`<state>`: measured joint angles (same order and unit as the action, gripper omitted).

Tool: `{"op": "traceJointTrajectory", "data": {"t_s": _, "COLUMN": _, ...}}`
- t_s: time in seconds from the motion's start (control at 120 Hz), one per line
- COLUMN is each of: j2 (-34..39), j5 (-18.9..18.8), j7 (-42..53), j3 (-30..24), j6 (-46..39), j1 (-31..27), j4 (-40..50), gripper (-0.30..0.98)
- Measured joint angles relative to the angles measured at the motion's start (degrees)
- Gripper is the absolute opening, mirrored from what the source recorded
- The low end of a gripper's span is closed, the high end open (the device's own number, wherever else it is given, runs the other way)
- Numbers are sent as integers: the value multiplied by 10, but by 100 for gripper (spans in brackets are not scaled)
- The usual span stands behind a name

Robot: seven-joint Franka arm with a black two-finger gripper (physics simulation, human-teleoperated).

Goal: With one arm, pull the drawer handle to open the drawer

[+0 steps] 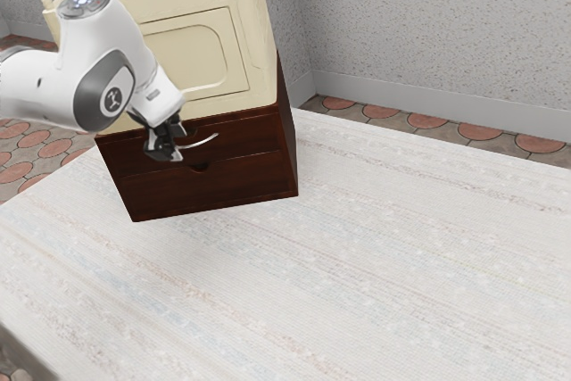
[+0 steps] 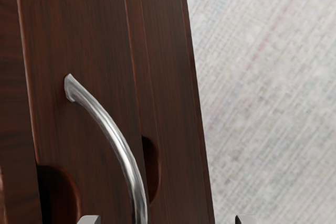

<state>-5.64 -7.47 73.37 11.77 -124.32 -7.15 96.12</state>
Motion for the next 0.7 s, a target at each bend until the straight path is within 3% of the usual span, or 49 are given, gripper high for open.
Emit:
{"op": "traceJointTrajectory", "data": {"t_s": 0.142, "j2": -12, "j5": 5, "j7": 15, "j3": 0, "j6": -3, "j1": 1, "j4": -3, "gripper": 25}}
{"op": "traceJointTrajectory", "data": {"t_s": 0.383, "j2": -16, "j5": 23, "j7": 32, "j3": 0, "j6": -6, "j1": -4, "j4": 2, "gripper": 5}}
{"op": "traceJointTrajectory", "data": {"t_s": 0.7, "j2": 64, "j5": 27, "j7": 44, "j3": 0, "j6": -8, "j1": 20, "j4": 88, "gripper": -4}}
